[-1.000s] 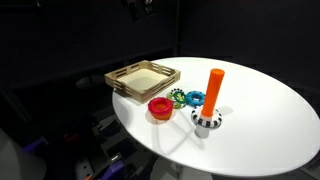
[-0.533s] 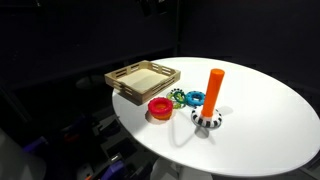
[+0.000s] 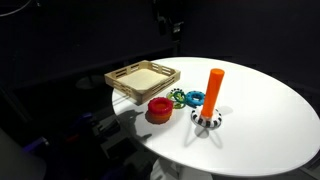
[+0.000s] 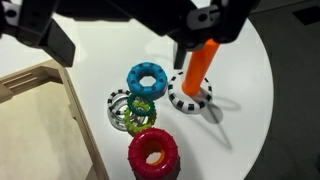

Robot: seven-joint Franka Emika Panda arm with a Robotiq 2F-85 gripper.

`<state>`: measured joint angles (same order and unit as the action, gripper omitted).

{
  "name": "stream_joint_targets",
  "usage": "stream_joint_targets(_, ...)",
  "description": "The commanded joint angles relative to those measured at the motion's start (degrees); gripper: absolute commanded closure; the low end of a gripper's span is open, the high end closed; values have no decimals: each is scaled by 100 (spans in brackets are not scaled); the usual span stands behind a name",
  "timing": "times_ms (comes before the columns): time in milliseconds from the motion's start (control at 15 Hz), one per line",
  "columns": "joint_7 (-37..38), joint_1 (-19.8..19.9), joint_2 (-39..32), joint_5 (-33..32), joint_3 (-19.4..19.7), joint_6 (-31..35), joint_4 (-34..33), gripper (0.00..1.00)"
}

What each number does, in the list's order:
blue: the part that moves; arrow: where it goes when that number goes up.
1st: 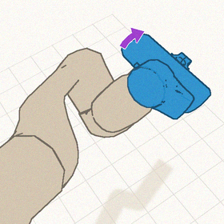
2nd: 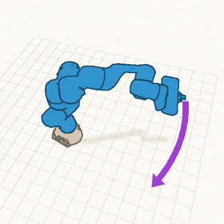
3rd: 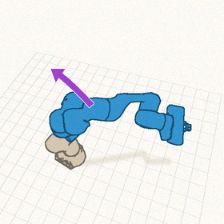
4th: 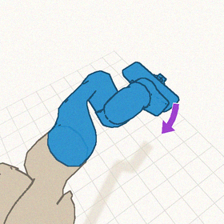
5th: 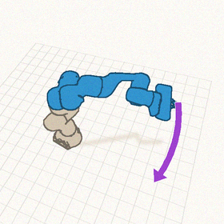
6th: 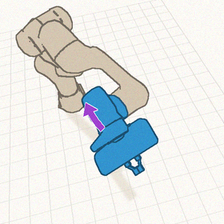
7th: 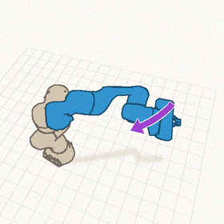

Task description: Put the blue ring in the crate

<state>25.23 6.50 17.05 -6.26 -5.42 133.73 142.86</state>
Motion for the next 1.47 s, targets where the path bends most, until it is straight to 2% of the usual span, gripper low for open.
stream_joint_targets(0,549,95,-524,-20,89,125,-261,0)
stream_joint_targets(133,694,76,-690,2,150,141,-301,0)
stream_joint_targets(200,507,1,-482,-19,171,143,-103,0)
stream_joint_targets(467,522,-22,-562,-18,190,151,-108,0)
stream_joint_targets(933,2072,49,-986,-104,188,152,-276,0)
stream_joint_targets(1400,2895,-20,-1611,-45,407,419,-562,0)
